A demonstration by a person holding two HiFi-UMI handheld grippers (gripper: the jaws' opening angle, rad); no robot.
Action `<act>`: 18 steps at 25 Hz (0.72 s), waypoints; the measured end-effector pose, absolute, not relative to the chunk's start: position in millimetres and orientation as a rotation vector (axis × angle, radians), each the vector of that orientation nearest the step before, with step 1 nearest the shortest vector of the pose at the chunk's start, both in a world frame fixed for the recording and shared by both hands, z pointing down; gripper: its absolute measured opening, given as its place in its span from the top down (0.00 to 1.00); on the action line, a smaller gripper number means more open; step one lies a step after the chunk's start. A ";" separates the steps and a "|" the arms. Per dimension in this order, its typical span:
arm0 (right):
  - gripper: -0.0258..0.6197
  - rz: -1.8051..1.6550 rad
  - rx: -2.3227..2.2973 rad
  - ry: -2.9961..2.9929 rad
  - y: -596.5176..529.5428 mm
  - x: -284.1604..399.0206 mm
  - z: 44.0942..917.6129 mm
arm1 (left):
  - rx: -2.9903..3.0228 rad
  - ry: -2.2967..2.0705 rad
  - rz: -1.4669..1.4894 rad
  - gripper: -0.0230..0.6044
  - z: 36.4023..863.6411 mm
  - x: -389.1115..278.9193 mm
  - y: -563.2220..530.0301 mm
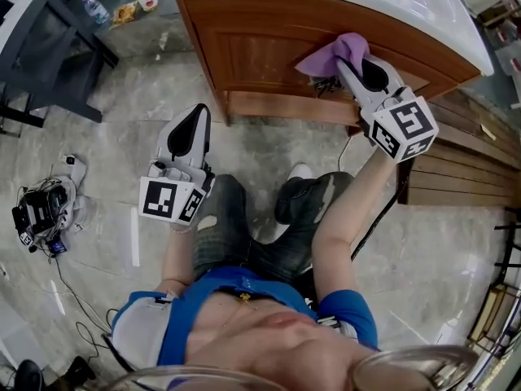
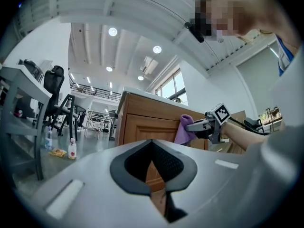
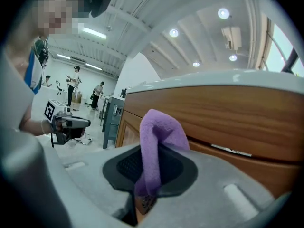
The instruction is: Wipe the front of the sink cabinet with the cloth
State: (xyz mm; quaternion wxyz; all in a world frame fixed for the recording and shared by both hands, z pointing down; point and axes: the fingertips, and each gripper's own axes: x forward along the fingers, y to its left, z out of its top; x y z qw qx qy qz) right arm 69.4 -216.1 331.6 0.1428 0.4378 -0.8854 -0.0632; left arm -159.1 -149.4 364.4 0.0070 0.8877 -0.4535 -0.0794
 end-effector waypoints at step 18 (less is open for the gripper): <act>0.87 -0.228 1.254 -2.601 -223.6 30.5 326.4 | 2.740 -1.433 -0.145 0.97 392.5 -176.2 -145.5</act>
